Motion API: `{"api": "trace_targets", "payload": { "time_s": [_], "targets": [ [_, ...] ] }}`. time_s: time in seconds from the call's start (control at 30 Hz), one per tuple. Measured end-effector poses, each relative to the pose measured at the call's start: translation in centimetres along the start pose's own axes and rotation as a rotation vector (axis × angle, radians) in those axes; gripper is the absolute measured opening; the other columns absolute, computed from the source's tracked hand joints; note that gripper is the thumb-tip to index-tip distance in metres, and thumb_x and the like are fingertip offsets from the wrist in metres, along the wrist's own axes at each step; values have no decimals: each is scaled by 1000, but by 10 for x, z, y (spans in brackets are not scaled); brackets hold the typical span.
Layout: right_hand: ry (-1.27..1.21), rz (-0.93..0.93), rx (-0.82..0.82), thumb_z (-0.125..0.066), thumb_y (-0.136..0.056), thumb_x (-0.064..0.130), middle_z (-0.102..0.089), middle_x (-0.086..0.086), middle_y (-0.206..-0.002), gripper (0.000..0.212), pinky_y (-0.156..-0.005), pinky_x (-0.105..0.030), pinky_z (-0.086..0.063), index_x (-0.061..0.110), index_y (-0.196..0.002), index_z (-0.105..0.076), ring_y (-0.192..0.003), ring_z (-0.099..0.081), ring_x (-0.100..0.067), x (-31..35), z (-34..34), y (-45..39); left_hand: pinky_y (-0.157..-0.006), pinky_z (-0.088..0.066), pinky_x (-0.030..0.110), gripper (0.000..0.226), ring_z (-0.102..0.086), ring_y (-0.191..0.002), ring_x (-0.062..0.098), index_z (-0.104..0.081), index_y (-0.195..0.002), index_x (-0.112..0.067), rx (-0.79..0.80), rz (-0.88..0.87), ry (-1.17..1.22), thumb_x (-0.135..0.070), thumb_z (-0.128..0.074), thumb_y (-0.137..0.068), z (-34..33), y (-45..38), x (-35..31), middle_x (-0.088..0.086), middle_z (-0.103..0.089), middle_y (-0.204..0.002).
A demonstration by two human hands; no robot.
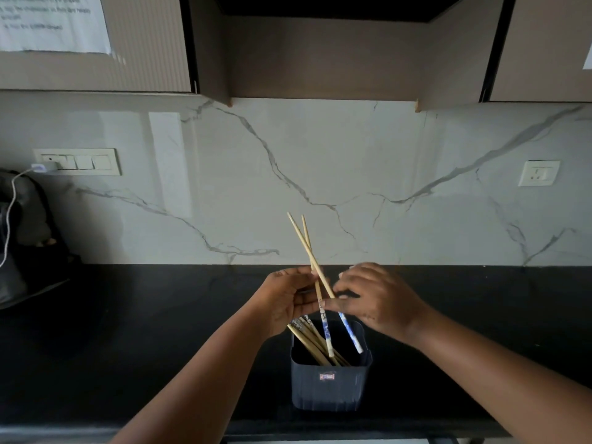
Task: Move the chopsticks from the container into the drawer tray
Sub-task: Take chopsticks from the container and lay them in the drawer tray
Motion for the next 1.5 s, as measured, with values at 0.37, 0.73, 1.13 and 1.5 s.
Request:
{"api": "trace_targets", "payload": {
  "time_s": [0.37,0.73,1.13,1.5],
  "targets": [
    [6,-90,-58,-58,-86,14,-72,0,-89,33,-64,-34,-54,29,-113,-71,-81,-66,-21,1,-18,16,-68,-59,30,14,-70,-76,19,-70,-100,-7,52,16,-47,-13,-60,-93,-3,-4,13,11,-74,-92],
    [-335,-322,30,-56,-85,8,-64,2,-89,45,-63,-23,-49,32,-121,-66,-72,-59,-14,-3,-30,13,-59,-57,27,22,-71,-70,18,-67,-110,2,-13,49,-101,-5,-62,-90,3,-8,22,13,-73,-87],
    [-1273,-1544,-3,-81,-75,16,-72,-6,-78,18,-65,-29,-55,10,-89,-73,-66,-61,-14,-30,-52,22,-70,-60,31,18,-73,-76,19,-69,-104,1,20,36,-369,-8,-66,-88,-7,-1,28,15,-72,-88],
    [-858,-1020,256,-80,-74,26,-76,-1,-79,5,-79,-40,-59,25,-78,-77,-78,-73,-21,3,6,-8,-114,-26,41,70,-39,-138,29,-40,-144,-10,-324,-850,-1436,-55,-44,-91,30,34,0,15,-48,-145]
  ]
}}
Point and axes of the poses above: each hand's wrist, its own y-axis away from the middle knuckle, its own z-axis out of the back of the hand, x = y × z, the point moved 6 cm from there along -y, towards the middle knuckle
